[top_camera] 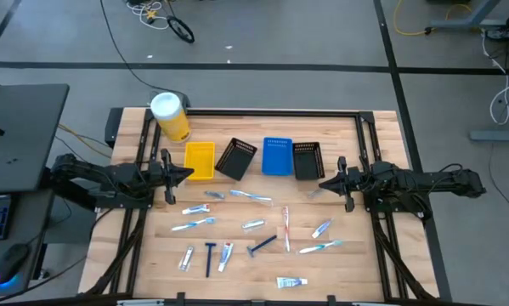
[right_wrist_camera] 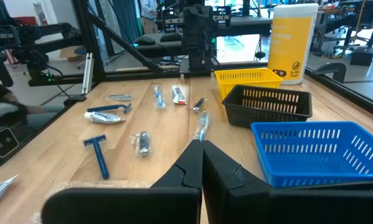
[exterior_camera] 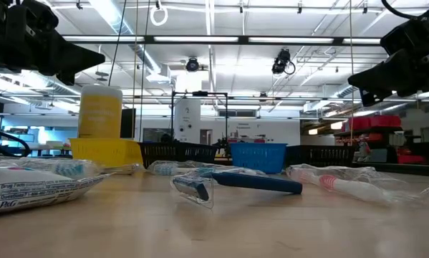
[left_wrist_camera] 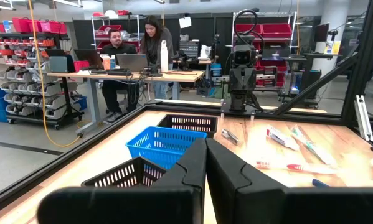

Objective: Pick & Place Travel size toiletries

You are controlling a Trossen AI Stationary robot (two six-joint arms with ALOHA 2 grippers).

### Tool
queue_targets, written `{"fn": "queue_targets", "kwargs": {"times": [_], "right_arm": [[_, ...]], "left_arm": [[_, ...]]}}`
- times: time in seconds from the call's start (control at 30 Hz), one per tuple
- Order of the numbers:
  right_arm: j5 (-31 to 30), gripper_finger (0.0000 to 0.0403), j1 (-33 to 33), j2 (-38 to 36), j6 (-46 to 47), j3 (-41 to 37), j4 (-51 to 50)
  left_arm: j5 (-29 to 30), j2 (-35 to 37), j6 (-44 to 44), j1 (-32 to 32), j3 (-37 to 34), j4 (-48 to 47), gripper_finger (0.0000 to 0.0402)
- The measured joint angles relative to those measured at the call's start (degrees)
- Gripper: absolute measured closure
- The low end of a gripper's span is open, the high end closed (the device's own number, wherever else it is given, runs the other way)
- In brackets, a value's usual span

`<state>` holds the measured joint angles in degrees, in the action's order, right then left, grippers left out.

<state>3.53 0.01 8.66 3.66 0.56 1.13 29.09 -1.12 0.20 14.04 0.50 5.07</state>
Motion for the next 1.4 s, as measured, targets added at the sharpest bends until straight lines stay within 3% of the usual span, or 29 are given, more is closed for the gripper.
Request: {"fn": "queue_targets", "kwargs": {"times": [1.4], "right_arm": [[0.0, 0.0400, 0.0, 0.0, 0.0, 0.0, 0.0]], "left_arm": [[0.0, 0.0, -1.0, 0.0, 0.0, 2.4, 0.0386]]}}
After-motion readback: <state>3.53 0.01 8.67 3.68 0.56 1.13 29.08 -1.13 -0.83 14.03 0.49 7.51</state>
